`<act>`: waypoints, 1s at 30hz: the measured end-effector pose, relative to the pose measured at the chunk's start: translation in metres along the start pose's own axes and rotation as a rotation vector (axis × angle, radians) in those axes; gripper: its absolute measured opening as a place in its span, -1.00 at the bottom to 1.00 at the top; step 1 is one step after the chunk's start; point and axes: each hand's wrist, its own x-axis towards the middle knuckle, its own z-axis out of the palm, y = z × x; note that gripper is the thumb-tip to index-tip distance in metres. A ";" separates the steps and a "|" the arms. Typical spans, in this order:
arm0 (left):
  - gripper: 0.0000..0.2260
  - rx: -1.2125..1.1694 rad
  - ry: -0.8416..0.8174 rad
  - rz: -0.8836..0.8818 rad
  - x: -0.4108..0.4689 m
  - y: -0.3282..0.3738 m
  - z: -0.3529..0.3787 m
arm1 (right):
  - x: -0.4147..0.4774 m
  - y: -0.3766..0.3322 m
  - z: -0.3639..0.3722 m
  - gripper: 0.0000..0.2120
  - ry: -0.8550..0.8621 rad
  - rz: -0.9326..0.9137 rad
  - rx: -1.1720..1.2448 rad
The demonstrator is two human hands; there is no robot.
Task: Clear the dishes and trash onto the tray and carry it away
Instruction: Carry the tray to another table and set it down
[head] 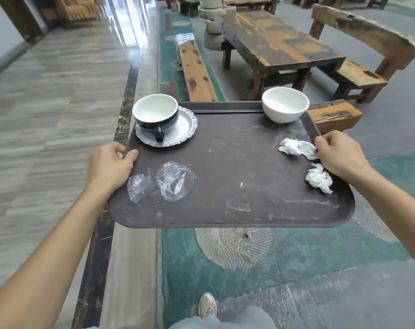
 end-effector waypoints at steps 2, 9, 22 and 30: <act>-0.77 0.000 -0.014 0.001 0.026 0.000 0.007 | 0.019 -0.009 0.007 -0.62 0.001 0.012 0.005; -0.75 -0.013 -0.036 -0.013 0.109 0.003 0.046 | 0.099 -0.027 0.033 -0.61 0.021 0.028 0.011; -0.76 -0.017 -0.026 -0.028 0.269 0.070 0.152 | 0.306 -0.029 0.067 -0.62 0.007 -0.009 -0.009; -0.74 0.007 -0.018 -0.023 0.368 0.117 0.216 | 0.432 -0.024 0.075 -0.60 0.010 -0.016 -0.005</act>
